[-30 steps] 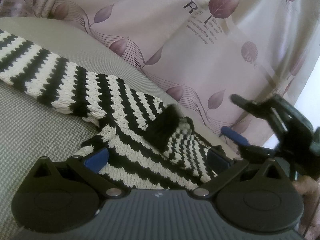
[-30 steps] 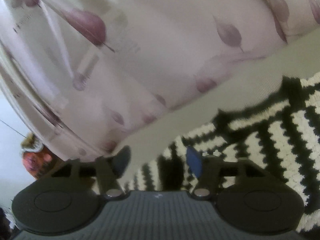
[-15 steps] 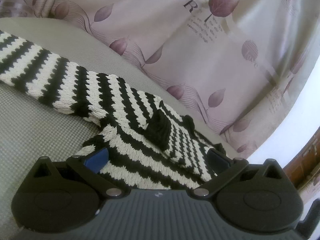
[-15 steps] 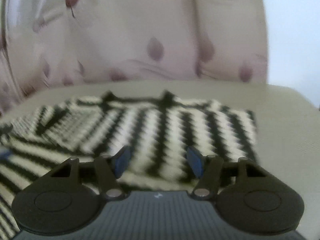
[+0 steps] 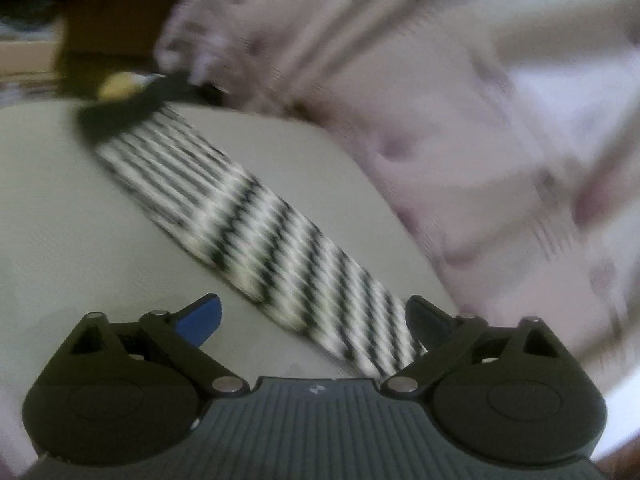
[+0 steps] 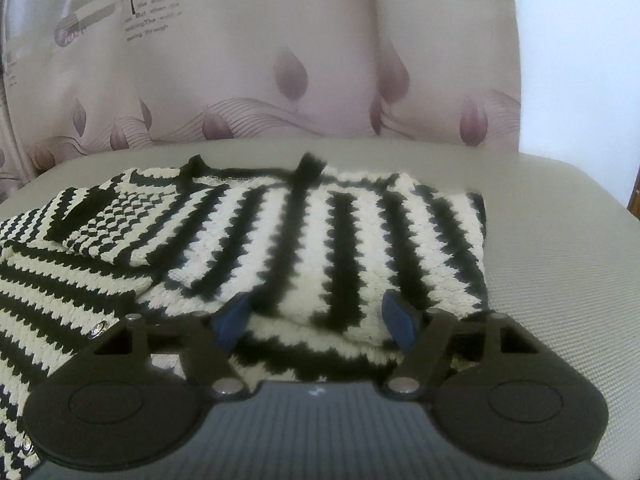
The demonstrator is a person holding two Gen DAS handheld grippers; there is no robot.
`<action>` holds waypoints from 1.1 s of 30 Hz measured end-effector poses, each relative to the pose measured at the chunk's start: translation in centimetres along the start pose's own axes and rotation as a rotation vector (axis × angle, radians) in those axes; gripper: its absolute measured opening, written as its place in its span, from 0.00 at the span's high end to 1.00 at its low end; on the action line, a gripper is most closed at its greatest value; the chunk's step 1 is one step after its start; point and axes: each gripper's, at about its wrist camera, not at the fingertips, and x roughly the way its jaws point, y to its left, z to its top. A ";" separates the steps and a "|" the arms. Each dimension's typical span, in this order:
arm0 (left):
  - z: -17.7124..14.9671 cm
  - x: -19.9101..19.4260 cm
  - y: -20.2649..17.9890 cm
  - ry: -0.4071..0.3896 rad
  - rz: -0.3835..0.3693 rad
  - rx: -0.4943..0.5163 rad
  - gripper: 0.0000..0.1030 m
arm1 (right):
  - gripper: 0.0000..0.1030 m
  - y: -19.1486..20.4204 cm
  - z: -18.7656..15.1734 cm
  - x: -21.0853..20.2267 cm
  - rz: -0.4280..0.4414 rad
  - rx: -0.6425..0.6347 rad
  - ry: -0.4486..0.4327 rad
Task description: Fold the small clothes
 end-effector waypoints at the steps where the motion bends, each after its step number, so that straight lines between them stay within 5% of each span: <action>1: 1.2 -0.1 1.3 -0.007 0.021 -0.035 0.09 | 0.29 0.0 0.0 0.0 0.002 0.003 0.000; 7: 6.4 0.6 7.5 0.001 0.035 -0.262 0.36 | 0.28 0.0 0.0 0.0 -0.006 -0.007 0.003; 14: 9.0 2.3 8.7 0.014 0.016 -0.322 0.37 | 0.26 0.5 0.0 0.0 -0.021 -0.035 0.011; 17: 9.1 3.2 8.4 0.012 0.042 -0.289 0.61 | 0.26 0.4 0.0 0.0 -0.020 -0.036 0.012; 19: 8.9 3.8 8.3 0.019 0.081 -0.245 0.95 | 0.26 0.5 -0.1 0.0 -0.020 -0.036 0.012; 24: 8.4 3.3 5.6 -0.089 0.141 -0.104 0.95 | 0.26 0.1 -0.1 0.0 -0.005 -0.014 0.007; 33: 7.4 1.0 -8.5 -0.168 -0.085 0.159 0.95 | 0.26 -3.8 -0.8 -2.4 0.007 0.216 -0.142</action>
